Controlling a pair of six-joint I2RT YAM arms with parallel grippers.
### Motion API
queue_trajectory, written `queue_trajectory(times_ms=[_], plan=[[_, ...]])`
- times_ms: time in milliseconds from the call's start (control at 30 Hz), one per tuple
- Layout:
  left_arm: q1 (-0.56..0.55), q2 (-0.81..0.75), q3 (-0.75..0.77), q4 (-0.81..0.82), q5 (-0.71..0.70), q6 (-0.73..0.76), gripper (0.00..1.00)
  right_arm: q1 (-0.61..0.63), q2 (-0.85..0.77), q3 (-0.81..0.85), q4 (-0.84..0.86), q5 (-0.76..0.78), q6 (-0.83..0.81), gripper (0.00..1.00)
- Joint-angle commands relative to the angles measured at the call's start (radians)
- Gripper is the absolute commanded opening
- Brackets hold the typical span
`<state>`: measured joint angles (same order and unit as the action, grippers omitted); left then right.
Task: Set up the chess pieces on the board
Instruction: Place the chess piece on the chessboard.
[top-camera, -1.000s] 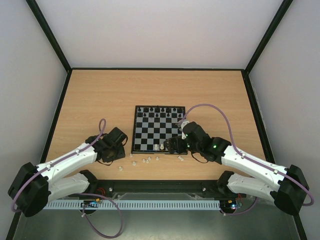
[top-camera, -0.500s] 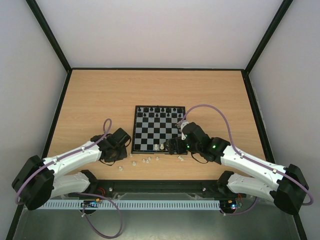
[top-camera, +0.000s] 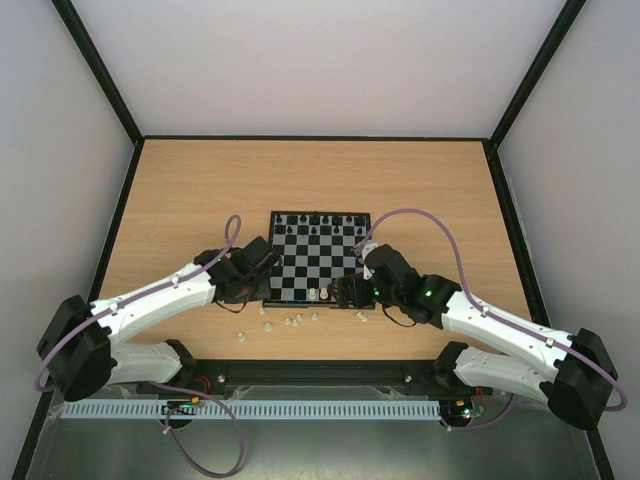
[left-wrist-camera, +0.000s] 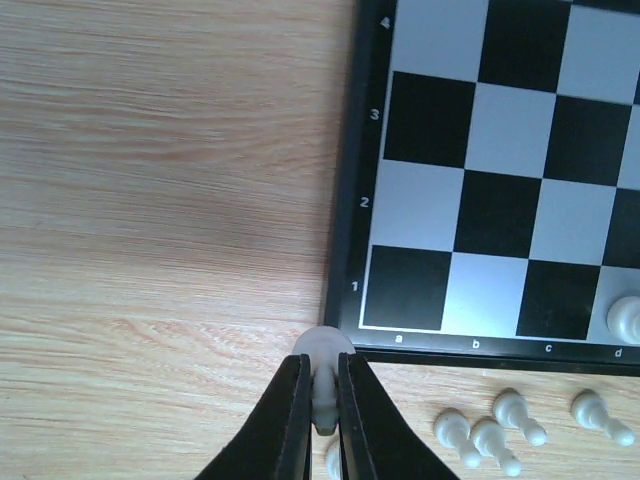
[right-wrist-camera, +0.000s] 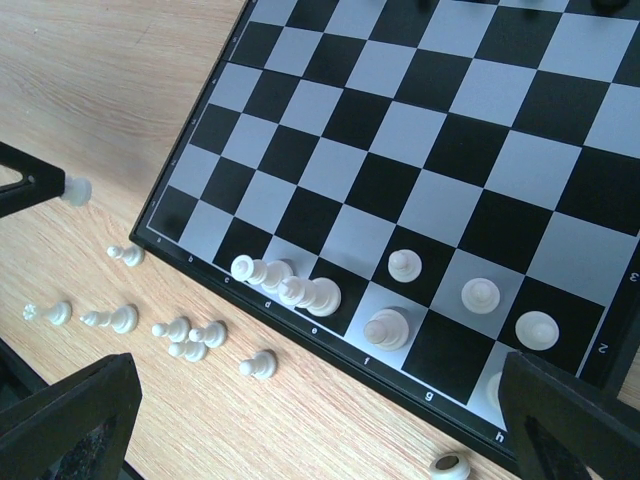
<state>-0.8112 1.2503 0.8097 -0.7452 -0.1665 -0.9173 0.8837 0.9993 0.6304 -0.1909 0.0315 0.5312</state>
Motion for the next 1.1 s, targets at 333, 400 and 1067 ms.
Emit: queue_trajectory(times_ms=[333,400,1067], plan=[[-0.141,0.262,0.162,0.101,-0.002,0.003,0.02,0.003,-0.041,-0.01,-0.022,0.03,0.001,0.99],[-0.149,0.291,0.177,0.107,-0.002,0.004,0.02,0.003,-0.043,-0.011,-0.022,0.028,0.001,0.99],[-0.177,0.353,0.162,0.09,-0.038,-0.031,0.04,0.004,-0.05,-0.02,-0.008,-0.002,-0.003,0.99]])
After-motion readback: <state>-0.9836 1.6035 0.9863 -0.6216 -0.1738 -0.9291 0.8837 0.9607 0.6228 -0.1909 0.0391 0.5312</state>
